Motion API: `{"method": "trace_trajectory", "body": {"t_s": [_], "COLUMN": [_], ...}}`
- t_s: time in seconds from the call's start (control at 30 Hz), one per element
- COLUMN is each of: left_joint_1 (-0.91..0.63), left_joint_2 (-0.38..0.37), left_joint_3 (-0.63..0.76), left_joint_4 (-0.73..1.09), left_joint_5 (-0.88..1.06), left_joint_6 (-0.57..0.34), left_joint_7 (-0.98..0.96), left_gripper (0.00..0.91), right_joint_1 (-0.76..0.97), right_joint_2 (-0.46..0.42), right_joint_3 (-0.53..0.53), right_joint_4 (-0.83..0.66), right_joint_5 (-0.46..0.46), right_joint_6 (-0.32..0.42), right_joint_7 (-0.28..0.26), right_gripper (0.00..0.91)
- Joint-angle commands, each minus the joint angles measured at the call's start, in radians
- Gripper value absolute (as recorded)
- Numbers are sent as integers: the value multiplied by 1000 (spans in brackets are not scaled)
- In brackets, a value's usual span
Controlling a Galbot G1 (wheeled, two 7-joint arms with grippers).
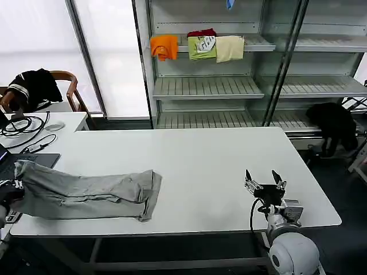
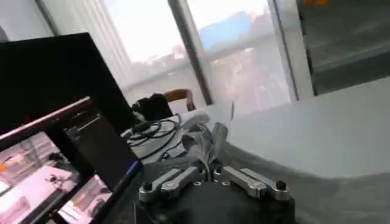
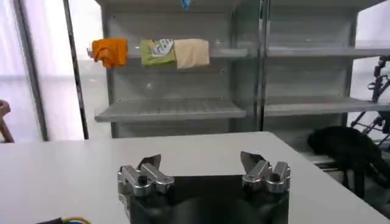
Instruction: Fold and organize the clothes.
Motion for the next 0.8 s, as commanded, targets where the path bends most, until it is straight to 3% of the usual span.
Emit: {"method": "trace_trajectory", "body": {"t_s": [0.03, 0.27, 0.8], "left_joint_1": [30, 2, -100], "left_joint_2": [-119, -212, -251], "left_joint_3": [175, 358, 587], "left_joint_4": [-191, -280, -288], "left_joint_5": [69, 117, 141], "left_joint_6": [24, 78, 123], "left_joint_7": [-42, -91, -139], "left_gripper": [0, 0, 0], "right_joint_1": [-29, -42, -30], "right_joint_2": [-1, 1, 19], "right_joint_3": [12, 10, 19], "right_joint_4": [3, -5, -35], "right_joint_5": [3, 1, -4], "right_joint_6": [7, 14, 15], "right_joint_7": [8, 9, 11], "right_gripper": [907, 907, 907]}}
